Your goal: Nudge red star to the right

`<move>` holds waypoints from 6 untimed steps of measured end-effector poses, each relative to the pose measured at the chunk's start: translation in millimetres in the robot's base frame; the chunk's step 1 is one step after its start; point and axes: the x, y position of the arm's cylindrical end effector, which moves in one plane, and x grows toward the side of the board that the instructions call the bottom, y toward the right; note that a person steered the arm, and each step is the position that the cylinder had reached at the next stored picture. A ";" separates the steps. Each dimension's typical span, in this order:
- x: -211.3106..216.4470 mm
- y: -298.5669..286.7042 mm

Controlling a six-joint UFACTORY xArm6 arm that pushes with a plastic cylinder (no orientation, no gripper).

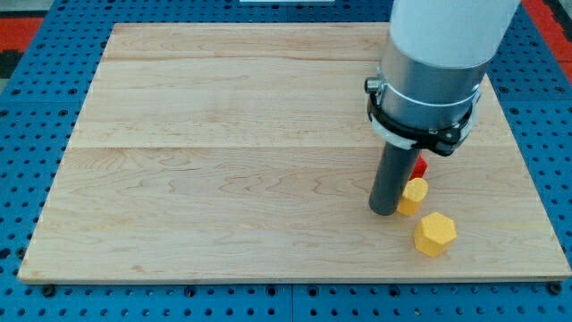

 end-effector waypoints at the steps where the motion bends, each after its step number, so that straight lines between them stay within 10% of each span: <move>1: -8.3 9.0; 6: -52.4 -20.6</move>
